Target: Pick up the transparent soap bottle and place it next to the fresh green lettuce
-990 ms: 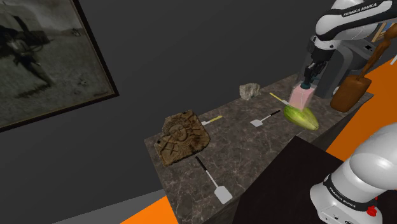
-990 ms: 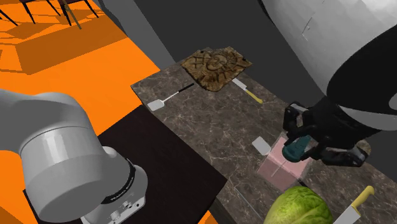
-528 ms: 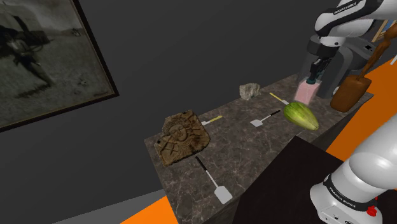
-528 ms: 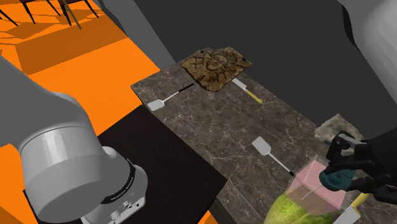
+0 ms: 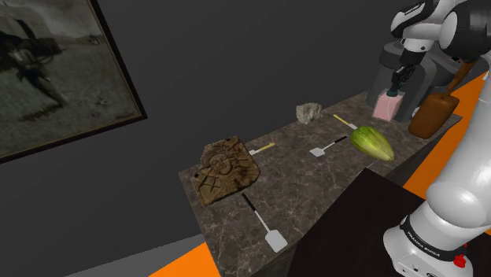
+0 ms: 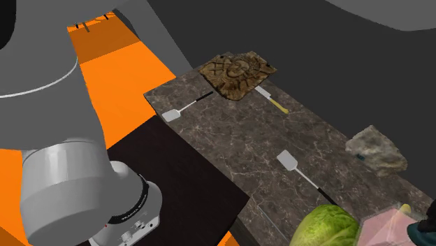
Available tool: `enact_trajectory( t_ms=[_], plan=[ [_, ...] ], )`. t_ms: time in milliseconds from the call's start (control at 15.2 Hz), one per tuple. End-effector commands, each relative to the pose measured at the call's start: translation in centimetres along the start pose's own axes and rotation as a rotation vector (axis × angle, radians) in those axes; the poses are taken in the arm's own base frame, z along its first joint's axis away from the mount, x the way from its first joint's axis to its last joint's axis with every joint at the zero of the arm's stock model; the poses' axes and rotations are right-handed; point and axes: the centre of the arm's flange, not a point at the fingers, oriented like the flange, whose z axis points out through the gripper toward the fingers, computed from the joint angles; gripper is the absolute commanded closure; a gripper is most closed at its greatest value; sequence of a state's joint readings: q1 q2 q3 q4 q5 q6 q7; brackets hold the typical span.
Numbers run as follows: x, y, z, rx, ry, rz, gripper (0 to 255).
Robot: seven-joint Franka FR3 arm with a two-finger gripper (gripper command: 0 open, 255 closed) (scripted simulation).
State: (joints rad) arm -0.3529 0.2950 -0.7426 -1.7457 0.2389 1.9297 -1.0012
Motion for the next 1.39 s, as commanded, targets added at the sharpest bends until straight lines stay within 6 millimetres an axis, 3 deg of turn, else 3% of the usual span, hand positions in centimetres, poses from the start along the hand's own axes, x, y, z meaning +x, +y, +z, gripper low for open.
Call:
enact_trajectory(
  t_ms=[0, 594, 660, 1320],
  plan=[
    [0.7, 3.1, 0.2, 0.001, 0.001, -0.004, 255],
    [3.1, 14.7, 0.6, 0.001, 0.001, -0.004, 255],
    [3.6, 16.7, 0.6, 0.001, 0.001, -0.004, 255],
    [3.5, 16.9, 5.9, 0.001, 0.001, -0.004, 255]
  ],
)
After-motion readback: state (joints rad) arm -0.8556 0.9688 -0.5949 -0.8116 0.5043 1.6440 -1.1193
